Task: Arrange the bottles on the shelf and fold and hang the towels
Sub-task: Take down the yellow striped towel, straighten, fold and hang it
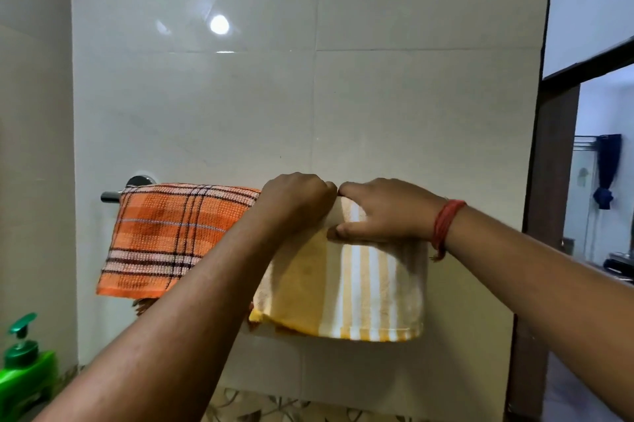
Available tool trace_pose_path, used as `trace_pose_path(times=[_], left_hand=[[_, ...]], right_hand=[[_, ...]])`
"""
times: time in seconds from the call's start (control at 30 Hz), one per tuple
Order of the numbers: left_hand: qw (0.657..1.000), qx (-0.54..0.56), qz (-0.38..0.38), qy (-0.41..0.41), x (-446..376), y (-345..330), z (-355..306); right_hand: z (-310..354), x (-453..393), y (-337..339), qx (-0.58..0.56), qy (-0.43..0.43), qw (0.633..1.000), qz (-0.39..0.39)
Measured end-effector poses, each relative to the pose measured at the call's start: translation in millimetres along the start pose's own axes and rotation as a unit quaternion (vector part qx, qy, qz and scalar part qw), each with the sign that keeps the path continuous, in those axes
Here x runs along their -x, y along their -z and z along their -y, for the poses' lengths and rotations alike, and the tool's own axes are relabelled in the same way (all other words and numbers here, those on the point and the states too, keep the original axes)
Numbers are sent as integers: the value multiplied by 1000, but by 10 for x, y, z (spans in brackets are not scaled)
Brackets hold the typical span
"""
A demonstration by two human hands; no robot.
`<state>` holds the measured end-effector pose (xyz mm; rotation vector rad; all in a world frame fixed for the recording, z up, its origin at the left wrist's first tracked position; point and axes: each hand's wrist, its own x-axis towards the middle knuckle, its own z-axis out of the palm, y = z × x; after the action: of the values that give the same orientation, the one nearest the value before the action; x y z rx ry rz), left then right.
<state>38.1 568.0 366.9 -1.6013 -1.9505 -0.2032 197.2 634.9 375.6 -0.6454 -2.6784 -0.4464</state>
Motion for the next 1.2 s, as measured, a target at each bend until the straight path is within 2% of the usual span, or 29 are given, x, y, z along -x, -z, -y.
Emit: trace_pose_path(times=[0.1,0.23,0.37,0.4,0.47,0.53,0.7,0.97,1.13,1.2], left_hand=[[1000,-12,-14,-1,-5,-9,2],[999,-14,-50,15,-6,-96,21],[992,66,-79,73,46,-63,-45],[987,75,-116,84,64,-62,-84],[964,80,-247,53,122,-147,-185],[943,103,-317,20,208,-290,-267],[951,110,-288,10,250,-409,-206],[964,109,-242,19,431,-414,-214],[968,106,-222,41,529,-355,-229],[968,102,-223,55,616,-365,-224]], right_hand=[[-143,116,-78,-51,-18,998,-25],[-270,199,-142,20,-9,996,-87],[-253,370,-127,71,-33,991,-107],[-206,369,-111,88,-19,987,-130],[-73,324,-123,72,17,981,-180],[36,260,-198,43,19,981,-187],[56,163,-283,28,-18,980,-195],[-16,269,-375,31,-5,979,-202],[-75,445,-427,-24,-50,981,-186],[-49,568,-520,-45,-68,972,-220]])
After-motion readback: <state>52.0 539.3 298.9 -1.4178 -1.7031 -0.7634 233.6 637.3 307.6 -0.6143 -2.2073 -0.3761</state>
